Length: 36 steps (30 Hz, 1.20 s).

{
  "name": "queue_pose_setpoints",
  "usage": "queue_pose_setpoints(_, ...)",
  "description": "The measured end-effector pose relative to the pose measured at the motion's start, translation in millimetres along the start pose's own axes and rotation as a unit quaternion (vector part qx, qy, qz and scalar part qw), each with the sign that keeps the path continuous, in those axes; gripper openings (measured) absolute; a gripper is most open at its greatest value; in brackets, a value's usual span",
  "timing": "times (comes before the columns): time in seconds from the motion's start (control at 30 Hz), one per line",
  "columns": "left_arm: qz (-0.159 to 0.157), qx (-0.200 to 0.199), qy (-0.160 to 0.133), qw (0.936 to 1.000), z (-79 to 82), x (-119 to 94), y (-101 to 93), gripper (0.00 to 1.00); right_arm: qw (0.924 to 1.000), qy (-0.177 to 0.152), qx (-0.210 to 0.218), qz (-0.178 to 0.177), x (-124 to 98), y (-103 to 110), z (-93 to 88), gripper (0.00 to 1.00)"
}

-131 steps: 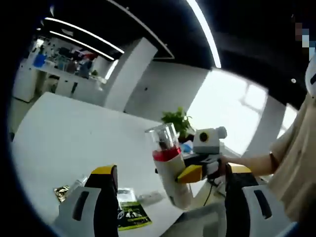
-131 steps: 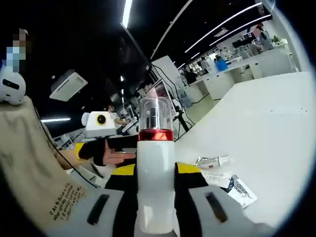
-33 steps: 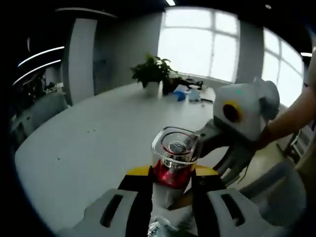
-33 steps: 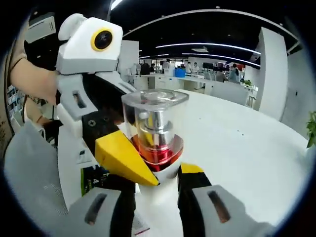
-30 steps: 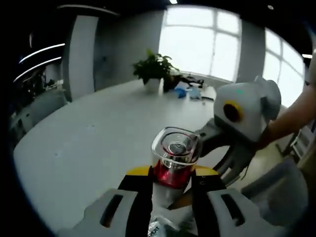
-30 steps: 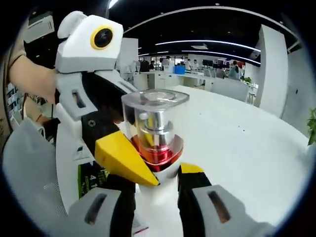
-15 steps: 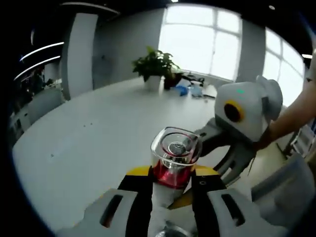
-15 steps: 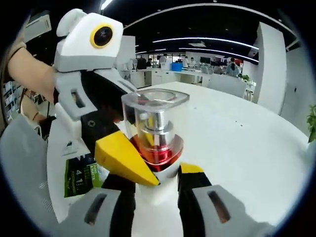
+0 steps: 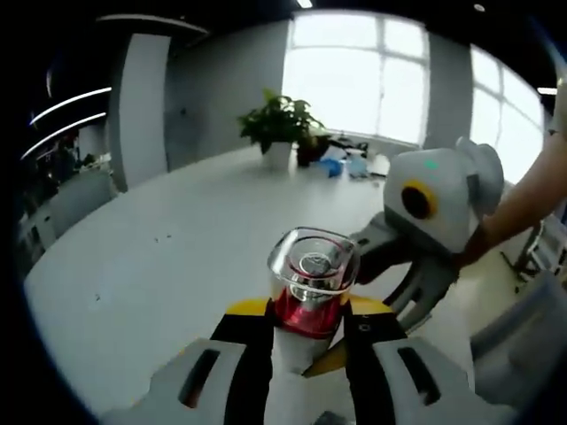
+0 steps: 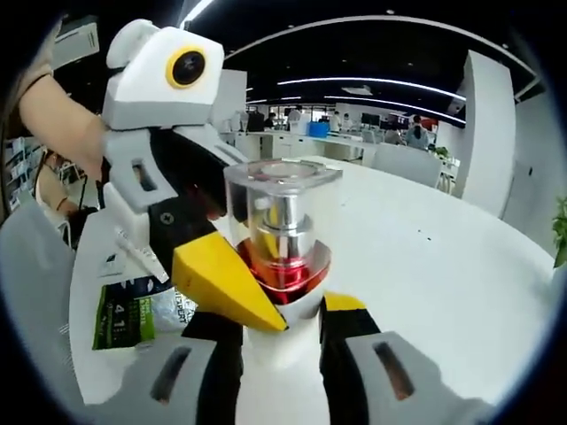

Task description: Arrange the skincare products in the storage area until every visible bottle or jar stands upright without overlapping.

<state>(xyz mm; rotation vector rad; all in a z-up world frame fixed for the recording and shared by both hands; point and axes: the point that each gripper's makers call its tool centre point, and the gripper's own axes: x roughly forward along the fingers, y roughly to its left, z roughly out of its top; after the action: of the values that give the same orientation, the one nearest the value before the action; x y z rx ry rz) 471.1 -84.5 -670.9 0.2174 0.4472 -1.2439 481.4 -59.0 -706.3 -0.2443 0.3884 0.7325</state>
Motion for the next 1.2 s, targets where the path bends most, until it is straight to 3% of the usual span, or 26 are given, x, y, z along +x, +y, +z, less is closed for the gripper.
queue_pose_setpoints(0.57,0.004,0.004,-0.010,0.9999,11.6,24.1,36.0,0.27,0.9998,0.006,-0.010,0.016,19.7,-36.5,4.5,0.33)
queue_pose_setpoints(1.2,0.013,0.013,-0.004,0.9998,14.0,25.4,40.9,0.29,0.9995,0.020,-0.023,0.002,23.2,-41.9,3.9,0.34)
